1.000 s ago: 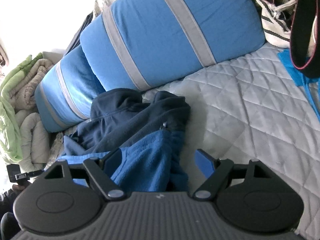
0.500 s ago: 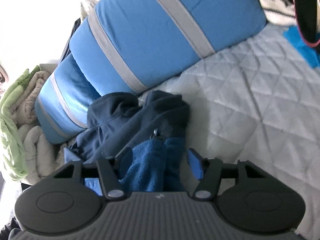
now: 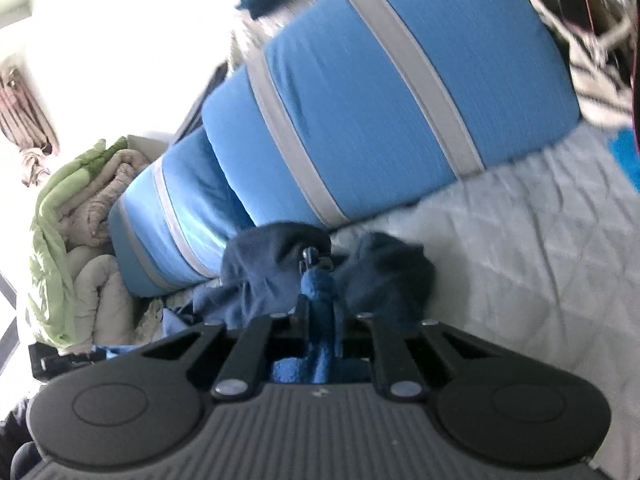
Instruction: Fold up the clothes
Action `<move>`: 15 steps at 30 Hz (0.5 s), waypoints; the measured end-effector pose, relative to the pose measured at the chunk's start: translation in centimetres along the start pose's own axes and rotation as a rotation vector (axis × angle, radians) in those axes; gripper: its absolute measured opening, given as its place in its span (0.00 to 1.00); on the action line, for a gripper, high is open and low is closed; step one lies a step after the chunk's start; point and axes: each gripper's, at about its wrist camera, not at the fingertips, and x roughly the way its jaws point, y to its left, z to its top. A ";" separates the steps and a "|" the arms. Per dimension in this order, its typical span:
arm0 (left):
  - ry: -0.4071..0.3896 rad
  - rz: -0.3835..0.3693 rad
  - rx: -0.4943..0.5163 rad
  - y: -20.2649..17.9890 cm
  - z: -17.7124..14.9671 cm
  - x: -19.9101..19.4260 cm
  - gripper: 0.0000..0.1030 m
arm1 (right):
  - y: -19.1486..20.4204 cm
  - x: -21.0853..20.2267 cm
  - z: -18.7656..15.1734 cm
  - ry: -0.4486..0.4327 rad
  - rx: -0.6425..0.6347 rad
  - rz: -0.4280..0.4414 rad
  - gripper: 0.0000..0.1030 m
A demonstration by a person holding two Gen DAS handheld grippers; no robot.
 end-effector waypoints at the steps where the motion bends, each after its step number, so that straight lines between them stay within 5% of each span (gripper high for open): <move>1: -0.005 0.008 0.018 -0.4 0.5 0.0 0.16 | 0.2 -0.3 0.3 -0.013 -0.006 0.002 0.11; 15: -0.094 0.100 0.151 -3.0 6.9 3.7 0.15 | 2.3 4.1 6.6 -0.057 -0.145 -0.139 0.11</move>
